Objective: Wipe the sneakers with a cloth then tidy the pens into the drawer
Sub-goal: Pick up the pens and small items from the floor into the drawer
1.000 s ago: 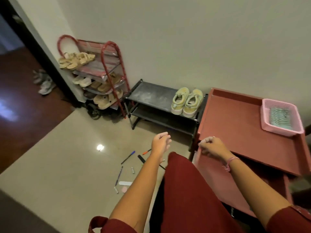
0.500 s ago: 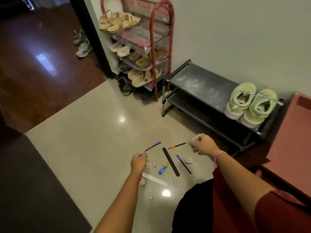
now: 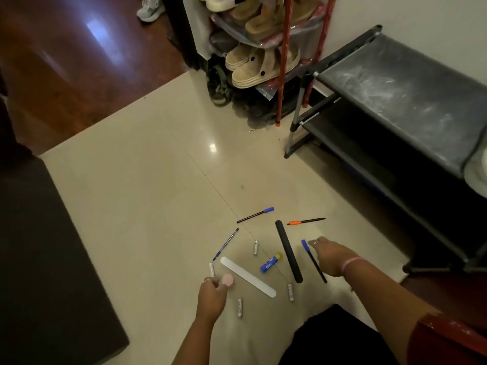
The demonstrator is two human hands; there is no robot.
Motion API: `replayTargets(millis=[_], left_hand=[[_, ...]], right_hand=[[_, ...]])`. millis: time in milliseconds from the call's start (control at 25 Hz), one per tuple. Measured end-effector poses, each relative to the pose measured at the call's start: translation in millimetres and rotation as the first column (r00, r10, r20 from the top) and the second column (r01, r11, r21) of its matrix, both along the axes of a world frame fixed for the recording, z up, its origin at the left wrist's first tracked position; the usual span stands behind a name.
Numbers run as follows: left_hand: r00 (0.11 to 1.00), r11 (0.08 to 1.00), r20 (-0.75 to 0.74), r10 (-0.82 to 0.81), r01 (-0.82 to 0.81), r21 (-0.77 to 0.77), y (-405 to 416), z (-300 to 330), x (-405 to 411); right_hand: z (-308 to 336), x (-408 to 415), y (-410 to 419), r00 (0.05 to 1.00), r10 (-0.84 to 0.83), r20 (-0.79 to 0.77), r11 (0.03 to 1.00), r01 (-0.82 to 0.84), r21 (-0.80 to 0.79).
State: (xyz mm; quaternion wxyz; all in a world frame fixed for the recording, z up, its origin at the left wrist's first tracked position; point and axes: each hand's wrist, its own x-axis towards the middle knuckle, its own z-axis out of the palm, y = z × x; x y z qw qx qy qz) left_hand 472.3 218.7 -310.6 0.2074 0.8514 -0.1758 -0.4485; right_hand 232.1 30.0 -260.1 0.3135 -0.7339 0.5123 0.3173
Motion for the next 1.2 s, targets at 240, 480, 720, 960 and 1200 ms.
replayTargets(millis=[240,480,720,960,1200], left_hand=[[0.996,0.998,0.081,-0.022,0.017,0.059,-13,-36,-4],[0.952,0.963,0.183,-0.247,0.218,0.161,-46,-75,15],[0.802,0.81,0.193,-0.566,0.499,0.308,-76,-112,35],[0.723,0.699,0.123,-0.68,0.588,0.406,-89,-132,31],[0.736,0.73,0.176,-0.653,0.551,0.404,-93,-148,19]], right_hand=[[-74,4,-15,0.985,-0.173,0.021,0.978,0.17,0.118],[-121,-3,-26,0.987,-0.16,0.019,0.982,0.157,0.104],[-148,-4,-8,1.0,-0.004,-0.023,0.988,0.007,0.153],[-171,-1,1,1.0,0.019,0.011,0.988,-0.021,0.156],[-169,6,-1,0.996,-0.026,0.083,0.999,0.029,-0.039]])
